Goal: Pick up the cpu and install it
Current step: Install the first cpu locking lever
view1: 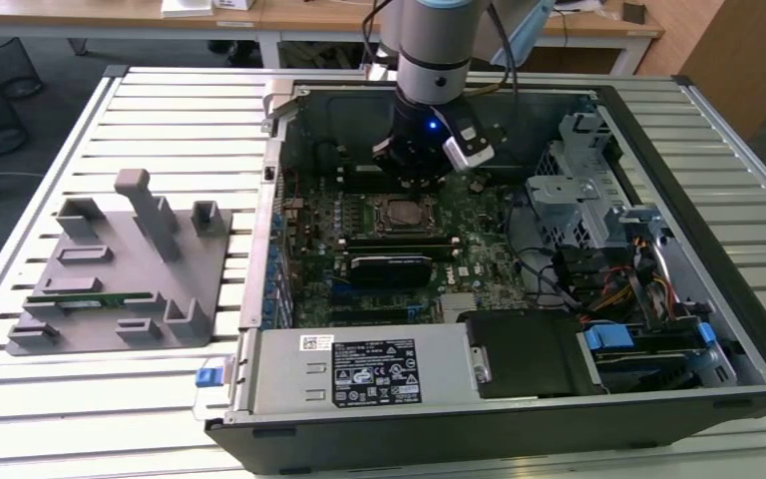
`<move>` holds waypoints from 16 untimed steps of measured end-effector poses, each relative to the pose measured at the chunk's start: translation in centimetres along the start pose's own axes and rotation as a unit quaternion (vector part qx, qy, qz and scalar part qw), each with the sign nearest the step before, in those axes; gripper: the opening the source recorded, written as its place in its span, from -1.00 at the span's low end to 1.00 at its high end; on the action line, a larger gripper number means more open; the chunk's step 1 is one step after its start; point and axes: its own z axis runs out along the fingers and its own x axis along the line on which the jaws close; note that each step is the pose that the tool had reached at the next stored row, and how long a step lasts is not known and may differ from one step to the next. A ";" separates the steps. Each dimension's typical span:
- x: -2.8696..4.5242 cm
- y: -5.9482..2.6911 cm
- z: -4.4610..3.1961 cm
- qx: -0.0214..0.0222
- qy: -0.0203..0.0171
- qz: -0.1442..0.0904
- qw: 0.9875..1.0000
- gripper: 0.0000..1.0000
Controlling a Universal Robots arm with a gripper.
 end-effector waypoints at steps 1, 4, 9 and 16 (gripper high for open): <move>-0.07 0.05 0.00 0.000 0.000 0.000 1.000 -0.79; -0.13 0.13 -0.05 0.000 0.001 0.000 1.000 -0.79; -0.15 0.30 -0.05 -0.006 0.001 0.000 1.000 -0.79; -0.24 0.46 -0.19 -0.016 -0.001 -0.001 1.000 -0.79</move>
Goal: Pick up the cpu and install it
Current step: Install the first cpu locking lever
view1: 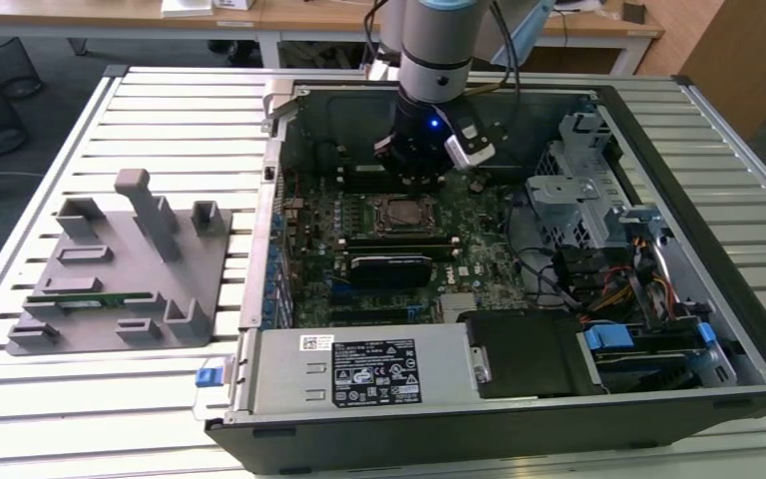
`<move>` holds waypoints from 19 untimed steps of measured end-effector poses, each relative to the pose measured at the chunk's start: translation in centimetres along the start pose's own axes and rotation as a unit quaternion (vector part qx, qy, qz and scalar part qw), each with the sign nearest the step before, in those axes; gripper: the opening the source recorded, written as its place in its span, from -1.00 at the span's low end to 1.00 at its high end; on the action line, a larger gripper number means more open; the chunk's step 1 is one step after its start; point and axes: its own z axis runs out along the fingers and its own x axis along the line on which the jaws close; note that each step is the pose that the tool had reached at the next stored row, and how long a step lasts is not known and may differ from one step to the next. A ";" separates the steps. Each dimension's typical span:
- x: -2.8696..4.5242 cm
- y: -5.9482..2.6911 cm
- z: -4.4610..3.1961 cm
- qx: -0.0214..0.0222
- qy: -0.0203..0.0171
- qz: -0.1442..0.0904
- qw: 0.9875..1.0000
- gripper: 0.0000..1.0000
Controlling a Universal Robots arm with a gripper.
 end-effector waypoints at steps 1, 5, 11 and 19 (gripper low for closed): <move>0.00 0.01 -0.14 0.000 0.000 0.000 1.000 -0.79; 0.01 0.05 -1.19 0.000 0.001 0.000 1.000 -0.79; 0.06 -0.43 -1.66 0.000 0.001 0.000 1.000 -0.79; 0.09 -1.00 -1.69 0.000 0.001 0.000 1.000 -0.79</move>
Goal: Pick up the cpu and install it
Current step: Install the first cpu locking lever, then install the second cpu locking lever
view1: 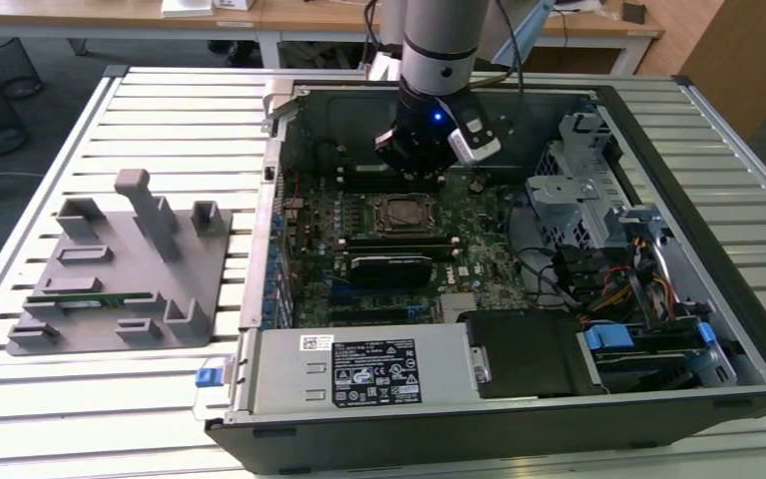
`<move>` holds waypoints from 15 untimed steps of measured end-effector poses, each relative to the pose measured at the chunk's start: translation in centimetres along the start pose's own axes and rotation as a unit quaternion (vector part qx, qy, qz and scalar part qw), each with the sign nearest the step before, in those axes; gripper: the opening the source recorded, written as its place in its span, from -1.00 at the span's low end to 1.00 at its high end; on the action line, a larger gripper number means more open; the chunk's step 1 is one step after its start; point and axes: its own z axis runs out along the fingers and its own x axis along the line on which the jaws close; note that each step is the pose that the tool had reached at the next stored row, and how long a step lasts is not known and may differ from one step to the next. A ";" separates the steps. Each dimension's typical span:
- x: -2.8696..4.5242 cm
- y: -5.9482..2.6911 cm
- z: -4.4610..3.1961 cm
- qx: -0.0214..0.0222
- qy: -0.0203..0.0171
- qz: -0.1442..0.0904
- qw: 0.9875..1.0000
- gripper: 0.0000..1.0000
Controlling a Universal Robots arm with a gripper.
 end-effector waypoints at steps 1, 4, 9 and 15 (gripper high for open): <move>0.00 -0.06 0.00 0.000 0.000 0.000 1.000 -0.79; 0.01 -0.24 0.00 0.000 0.000 0.000 1.000 -0.79; 0.03 -0.62 -0.03 0.000 0.000 0.000 1.000 -0.79; 0.07 -1.52 -0.07 0.000 0.000 0.000 1.000 -0.79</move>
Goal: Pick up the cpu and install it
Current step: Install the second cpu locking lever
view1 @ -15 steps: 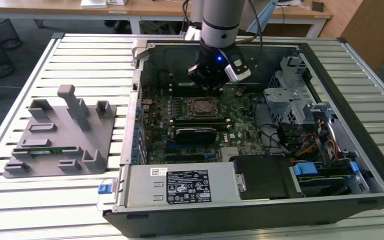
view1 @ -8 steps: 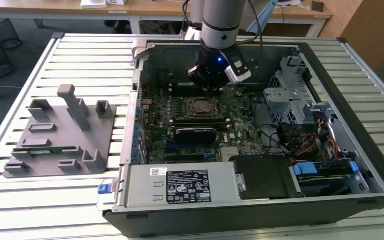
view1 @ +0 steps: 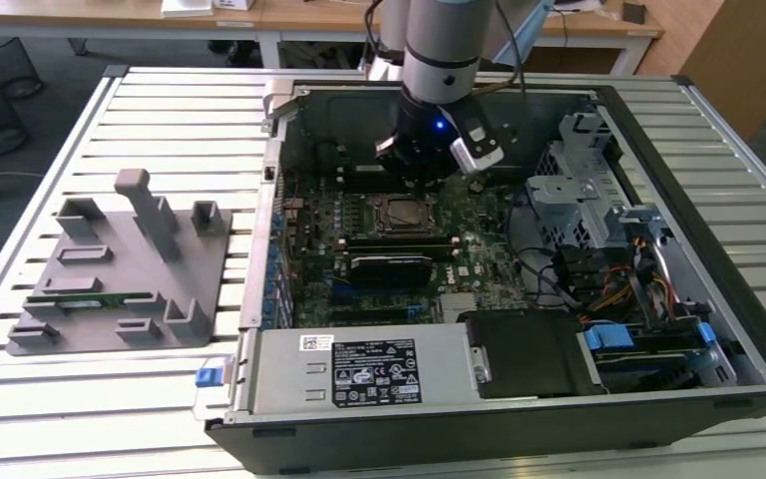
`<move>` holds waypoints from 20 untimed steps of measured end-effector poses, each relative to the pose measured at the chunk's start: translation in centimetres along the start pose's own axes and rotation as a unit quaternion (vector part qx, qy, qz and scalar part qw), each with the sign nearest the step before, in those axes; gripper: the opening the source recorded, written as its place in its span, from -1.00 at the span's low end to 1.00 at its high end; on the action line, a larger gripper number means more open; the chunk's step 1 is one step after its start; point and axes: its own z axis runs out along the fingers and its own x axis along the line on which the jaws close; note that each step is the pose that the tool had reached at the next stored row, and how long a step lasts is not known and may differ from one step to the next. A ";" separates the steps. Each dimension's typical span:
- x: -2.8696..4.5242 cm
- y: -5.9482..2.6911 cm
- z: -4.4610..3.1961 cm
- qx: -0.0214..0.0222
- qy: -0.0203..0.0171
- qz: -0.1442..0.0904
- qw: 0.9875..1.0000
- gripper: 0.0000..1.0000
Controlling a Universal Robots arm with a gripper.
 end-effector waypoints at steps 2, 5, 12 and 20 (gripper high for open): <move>0.02 -0.33 -0.01 0.000 0.000 0.000 1.000 -0.79; 0.03 -0.84 -0.01 0.000 0.000 0.000 1.000 -0.79; 0.08 -1.72 -0.34 -0.003 0.000 0.000 1.000 -0.79; 0.10 -2.23 -1.77 -0.004 0.000 0.000 1.000 -0.79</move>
